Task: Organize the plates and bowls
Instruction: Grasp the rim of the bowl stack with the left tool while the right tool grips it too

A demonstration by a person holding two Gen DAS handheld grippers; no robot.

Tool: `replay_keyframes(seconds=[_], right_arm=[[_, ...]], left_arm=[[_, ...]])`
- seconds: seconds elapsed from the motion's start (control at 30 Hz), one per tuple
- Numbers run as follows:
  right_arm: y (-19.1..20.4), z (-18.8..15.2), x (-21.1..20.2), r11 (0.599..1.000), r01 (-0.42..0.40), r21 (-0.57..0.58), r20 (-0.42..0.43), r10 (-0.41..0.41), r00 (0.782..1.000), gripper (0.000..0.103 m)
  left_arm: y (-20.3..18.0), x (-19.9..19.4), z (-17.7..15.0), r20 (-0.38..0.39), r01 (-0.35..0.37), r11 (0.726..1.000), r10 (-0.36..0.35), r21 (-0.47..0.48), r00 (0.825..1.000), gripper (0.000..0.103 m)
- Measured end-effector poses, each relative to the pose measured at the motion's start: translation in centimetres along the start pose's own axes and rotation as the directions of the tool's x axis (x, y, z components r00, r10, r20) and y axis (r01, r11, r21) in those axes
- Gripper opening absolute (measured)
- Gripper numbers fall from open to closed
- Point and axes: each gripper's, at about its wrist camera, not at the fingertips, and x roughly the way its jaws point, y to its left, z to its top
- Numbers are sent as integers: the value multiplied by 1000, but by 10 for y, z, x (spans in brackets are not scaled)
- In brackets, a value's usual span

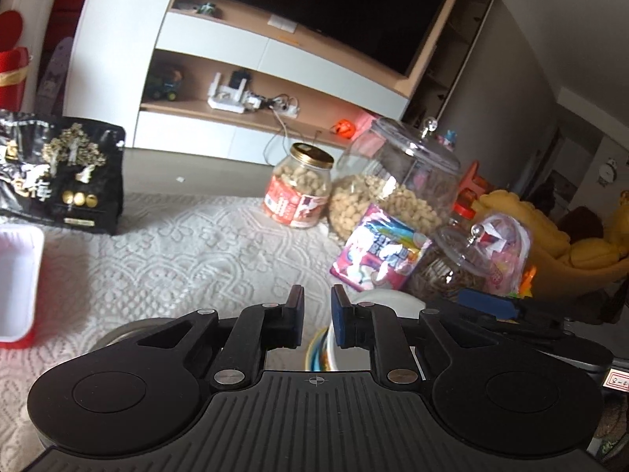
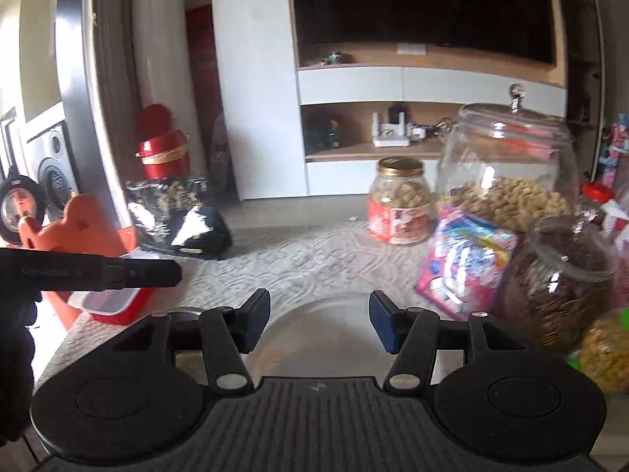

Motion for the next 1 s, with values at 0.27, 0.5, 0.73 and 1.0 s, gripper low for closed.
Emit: replay_keyframes(seconds=[0.27, 0.5, 0.73, 1.0], right_arm=[[-86, -19, 28, 985, 108, 132, -106, -94, 990, 63], [-84, -26, 60, 985, 62, 160, -106, -45, 993, 61], [-82, -26, 58, 977, -92, 194, -75, 108, 991, 61], [-91, -57, 103, 943, -109, 314, -338, 219, 915, 62]], left_arm=[[-28, 63, -11, -168, -51, 998, 58, 43, 984, 18], [-11, 81, -23, -299, -123, 992, 122, 18, 947, 20], [-19, 75, -11, -276, -111, 993, 120, 48, 954, 20], [-25, 115, -31, -432, -140, 983, 180, 123, 884, 37]])
